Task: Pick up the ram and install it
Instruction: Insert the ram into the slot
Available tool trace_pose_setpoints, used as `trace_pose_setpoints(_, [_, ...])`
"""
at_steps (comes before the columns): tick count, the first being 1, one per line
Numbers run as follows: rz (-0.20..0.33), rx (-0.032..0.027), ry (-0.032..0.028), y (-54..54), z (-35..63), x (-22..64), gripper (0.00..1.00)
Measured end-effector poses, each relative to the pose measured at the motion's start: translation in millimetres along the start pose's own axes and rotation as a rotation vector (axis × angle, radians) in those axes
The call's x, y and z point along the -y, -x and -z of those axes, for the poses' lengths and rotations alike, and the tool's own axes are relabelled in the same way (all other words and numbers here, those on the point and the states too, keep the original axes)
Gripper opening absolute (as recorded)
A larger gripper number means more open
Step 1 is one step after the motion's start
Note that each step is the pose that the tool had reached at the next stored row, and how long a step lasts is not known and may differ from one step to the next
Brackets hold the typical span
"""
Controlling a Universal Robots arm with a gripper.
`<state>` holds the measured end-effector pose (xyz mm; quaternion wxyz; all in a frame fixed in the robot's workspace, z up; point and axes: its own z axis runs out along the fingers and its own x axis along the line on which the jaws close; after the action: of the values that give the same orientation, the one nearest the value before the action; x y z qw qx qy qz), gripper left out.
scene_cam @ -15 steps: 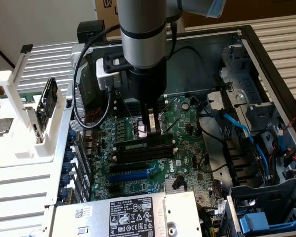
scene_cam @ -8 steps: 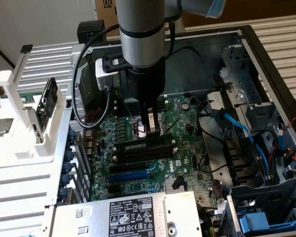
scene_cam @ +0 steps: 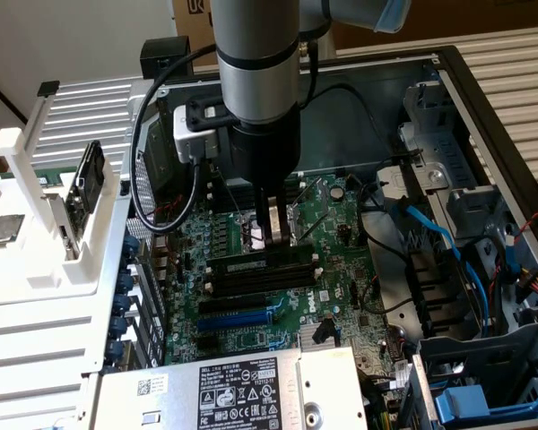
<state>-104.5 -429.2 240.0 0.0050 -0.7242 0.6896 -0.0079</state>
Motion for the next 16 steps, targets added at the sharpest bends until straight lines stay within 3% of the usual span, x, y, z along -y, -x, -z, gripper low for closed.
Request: trace_pose_setpoints(16, [0.0, -0.0002, 0.0003, -2.1, -4.0, -0.3, 0.13])
